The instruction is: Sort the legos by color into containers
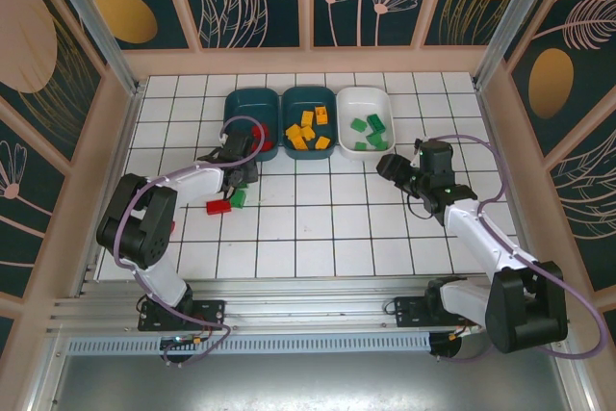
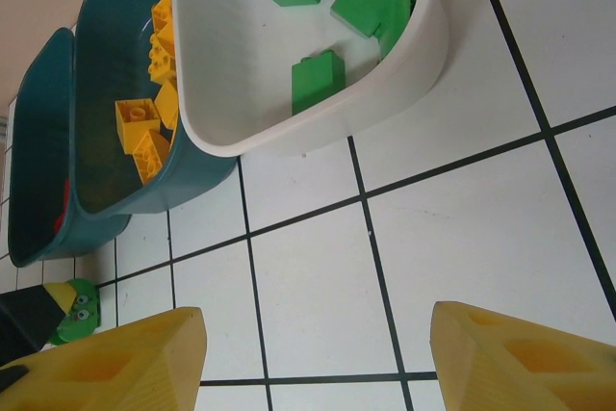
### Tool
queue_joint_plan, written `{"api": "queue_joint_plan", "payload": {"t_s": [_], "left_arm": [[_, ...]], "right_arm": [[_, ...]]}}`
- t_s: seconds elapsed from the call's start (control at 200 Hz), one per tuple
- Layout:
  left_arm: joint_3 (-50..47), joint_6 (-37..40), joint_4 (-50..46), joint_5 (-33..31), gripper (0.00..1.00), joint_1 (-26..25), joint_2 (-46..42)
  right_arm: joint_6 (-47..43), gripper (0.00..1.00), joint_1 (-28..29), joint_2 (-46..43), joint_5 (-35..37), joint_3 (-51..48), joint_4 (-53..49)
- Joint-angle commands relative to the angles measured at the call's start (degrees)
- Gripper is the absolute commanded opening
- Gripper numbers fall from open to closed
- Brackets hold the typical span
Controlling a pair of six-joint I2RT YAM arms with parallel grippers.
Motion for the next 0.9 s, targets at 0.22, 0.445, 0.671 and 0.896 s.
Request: {"api": "queue_joint_plan", "payload": {"t_s": [0.22, 0.445, 0.671, 0.896], "left_arm": [[1.0, 0.8, -4.6, 2.4, 0.32, -1.9, 2.4], [3.7, 1.0, -7.6, 1.7, 0.27, -4.3, -0.1], [12.1, -0.6, -8.7, 6.7, 0.25, -8.5, -1.1], [29.2, -1.0, -2.3, 17.1, 0.24, -13.9, 10.7]], "right_arm": [[-0.6, 0.63, 0.3, -0.4, 0.5, 1.2, -0.3], [-0.7, 0.64, 0.4, 0.1, 0.5, 1.4, 0.1], [-1.1, 0.63, 0.2, 0.4, 1.5, 1.8, 0.1], [-1.1, 0.63, -1.3, 0.0, 1.4, 1.5, -0.6]]}}
